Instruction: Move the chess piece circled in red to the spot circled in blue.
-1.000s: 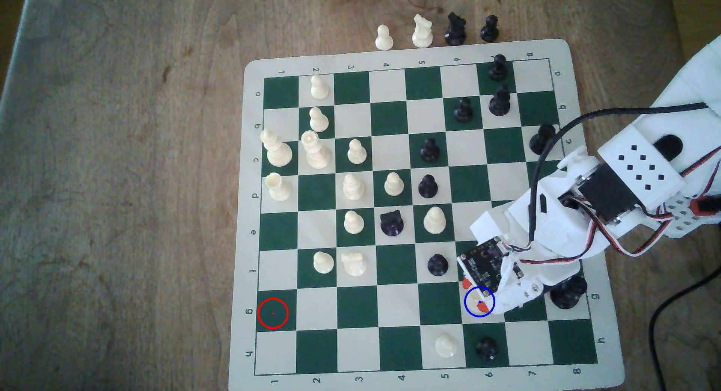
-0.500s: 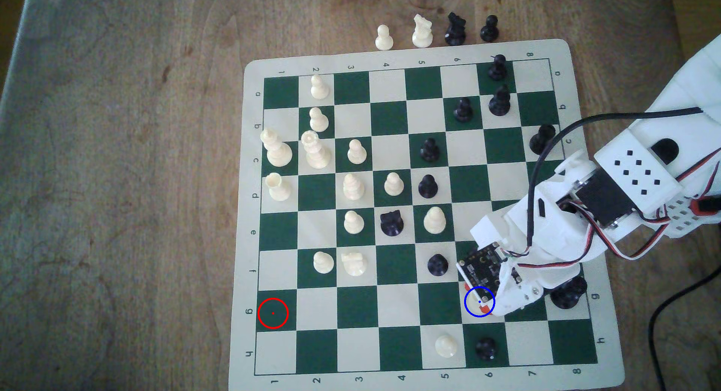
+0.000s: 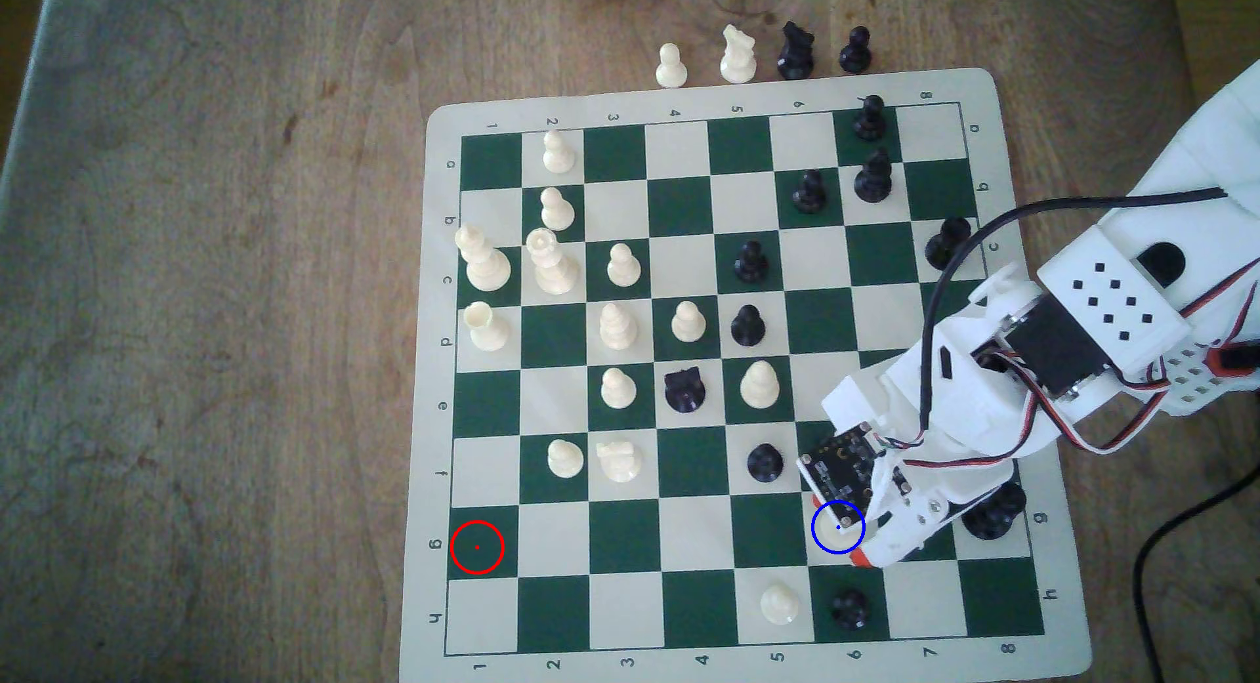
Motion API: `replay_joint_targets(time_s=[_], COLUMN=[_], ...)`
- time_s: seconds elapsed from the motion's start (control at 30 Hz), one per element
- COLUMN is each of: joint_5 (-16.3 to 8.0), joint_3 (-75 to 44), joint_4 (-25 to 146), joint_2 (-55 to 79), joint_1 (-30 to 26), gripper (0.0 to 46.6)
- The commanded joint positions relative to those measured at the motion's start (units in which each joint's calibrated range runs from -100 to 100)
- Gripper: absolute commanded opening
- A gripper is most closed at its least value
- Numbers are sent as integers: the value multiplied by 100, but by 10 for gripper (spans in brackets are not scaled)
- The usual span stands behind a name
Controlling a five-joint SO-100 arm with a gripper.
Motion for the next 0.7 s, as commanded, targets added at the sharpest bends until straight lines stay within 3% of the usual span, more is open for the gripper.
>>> replay_joint_targets(time_s=[0.0, 0.47, 0.67], joint_5=[-10, 73, -63], joint_3=[-254, -1369, -2076], joint_4=[0, 1163, 2383], joint_2=[-116, -651, -1016], joint_1=[12, 340, 184], gripper=[154, 168, 178])
